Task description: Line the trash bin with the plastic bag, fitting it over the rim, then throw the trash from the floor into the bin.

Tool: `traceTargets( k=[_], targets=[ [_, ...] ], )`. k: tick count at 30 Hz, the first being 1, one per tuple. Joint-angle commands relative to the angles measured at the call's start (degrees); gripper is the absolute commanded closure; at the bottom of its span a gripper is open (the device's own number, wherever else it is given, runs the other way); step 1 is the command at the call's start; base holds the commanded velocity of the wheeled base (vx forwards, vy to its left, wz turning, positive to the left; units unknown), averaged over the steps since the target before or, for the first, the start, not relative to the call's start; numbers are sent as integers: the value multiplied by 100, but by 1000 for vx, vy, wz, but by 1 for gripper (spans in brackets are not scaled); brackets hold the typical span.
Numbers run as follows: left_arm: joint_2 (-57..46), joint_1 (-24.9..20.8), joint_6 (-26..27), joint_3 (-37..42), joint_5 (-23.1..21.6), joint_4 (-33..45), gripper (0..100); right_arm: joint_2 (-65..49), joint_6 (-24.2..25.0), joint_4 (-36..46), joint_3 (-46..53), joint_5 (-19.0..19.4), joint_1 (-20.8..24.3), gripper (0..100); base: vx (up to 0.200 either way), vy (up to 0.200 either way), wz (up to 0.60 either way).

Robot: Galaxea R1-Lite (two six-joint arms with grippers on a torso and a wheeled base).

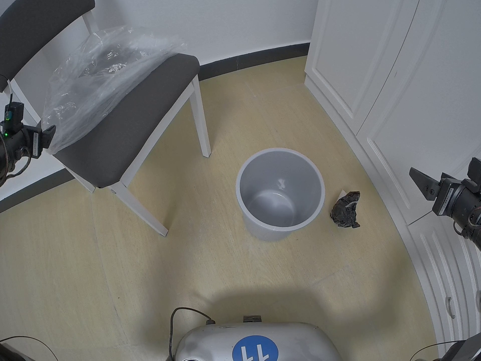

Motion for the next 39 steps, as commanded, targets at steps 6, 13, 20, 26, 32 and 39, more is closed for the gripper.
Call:
traceTargets(
  k=[6,13,20,26,32,39],
  targets=[
    [-161,-56,139,60,-174,440,0,-68,-13,-2,27,10,6,0,0,0,0],
    [-213,-759,-186,192,-368,484,0,-59,-75,-11,36,2,41,0,0,0,0],
    [288,-1357,-256,34,-7,458,0,3,-66,-11,27,10,49,0,0,0,0],
    [850,-1366,-230,-54,485,-157,0,-59,-66,-11,1,2,49,0,0,0,0],
    [1228,-1075,192,-318,766,-421,0,-270,-75,-11,-35,2,49,0,0,0,0],
    [1123,-1067,-159,-318,784,-456,0,-525,-75,-2,-122,10,76,0,0,0,0]
  ],
)
